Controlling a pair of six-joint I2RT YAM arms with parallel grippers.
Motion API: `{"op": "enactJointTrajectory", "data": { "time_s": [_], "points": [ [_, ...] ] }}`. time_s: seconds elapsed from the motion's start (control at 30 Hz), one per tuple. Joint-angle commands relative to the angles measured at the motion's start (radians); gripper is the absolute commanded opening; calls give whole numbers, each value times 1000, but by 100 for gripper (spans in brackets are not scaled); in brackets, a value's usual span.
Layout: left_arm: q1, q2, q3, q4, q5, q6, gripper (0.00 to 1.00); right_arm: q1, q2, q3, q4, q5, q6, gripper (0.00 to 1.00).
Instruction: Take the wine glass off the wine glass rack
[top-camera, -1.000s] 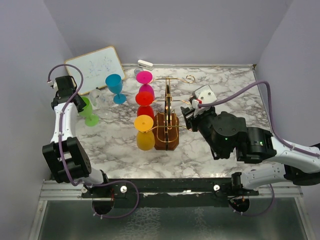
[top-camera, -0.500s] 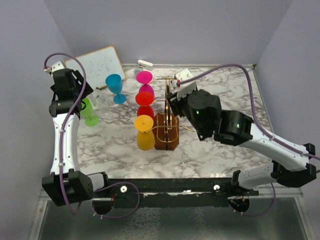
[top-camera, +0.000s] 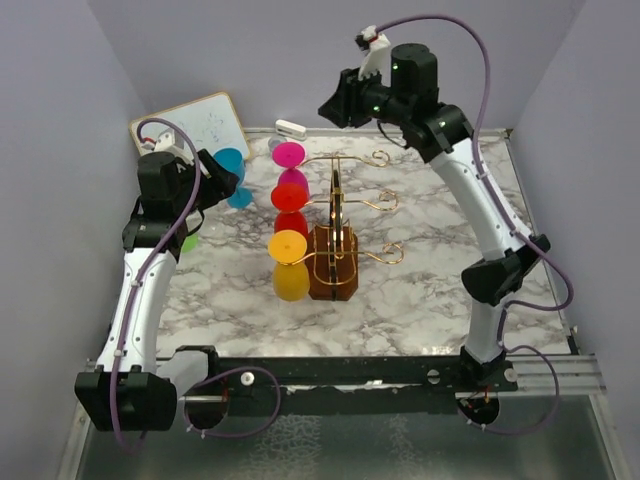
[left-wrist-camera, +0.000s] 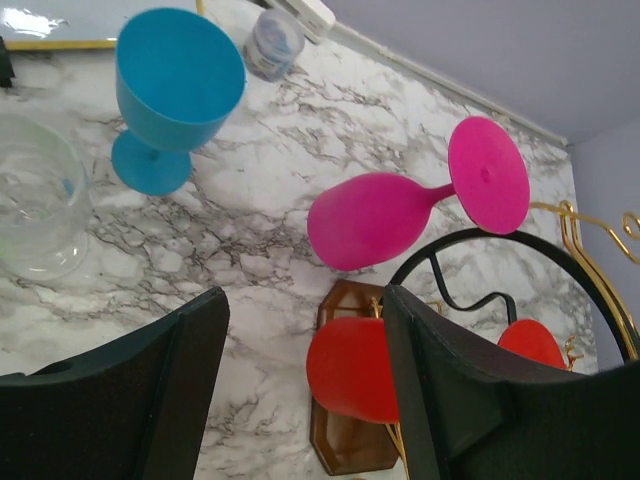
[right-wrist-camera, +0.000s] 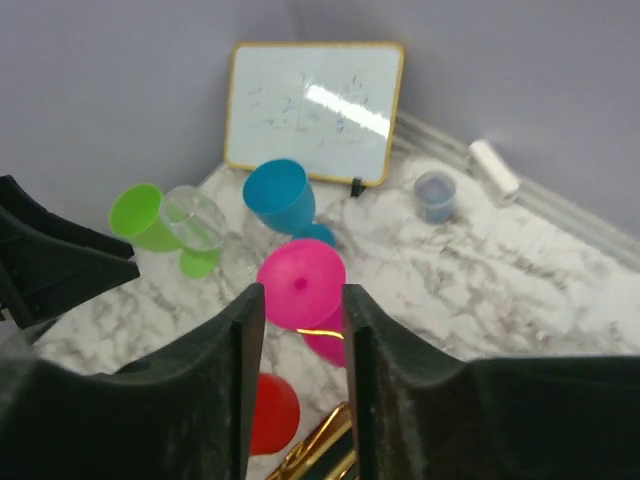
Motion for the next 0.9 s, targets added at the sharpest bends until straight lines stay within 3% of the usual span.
{"op": "enactJointTrajectory", "data": {
  "time_s": [0.0, 0.13, 0.4, 0.87],
  "points": [
    [-56, -31, -18, 23, 67, 10, 65, -215, -26, -159, 177, -611, 289, 30],
    [-82, -22, 6, 4, 65, 40, 65, -230, 65, 0, 71, -680, 255, 28],
    [-87, -45, -32, -8, 79, 6, 65, -227, 163, -30, 116, -833, 272, 35],
    [-90, -28, -45, -26, 88, 37, 64, -167, 310, 71, 7, -686, 162, 39]
  ]
}}
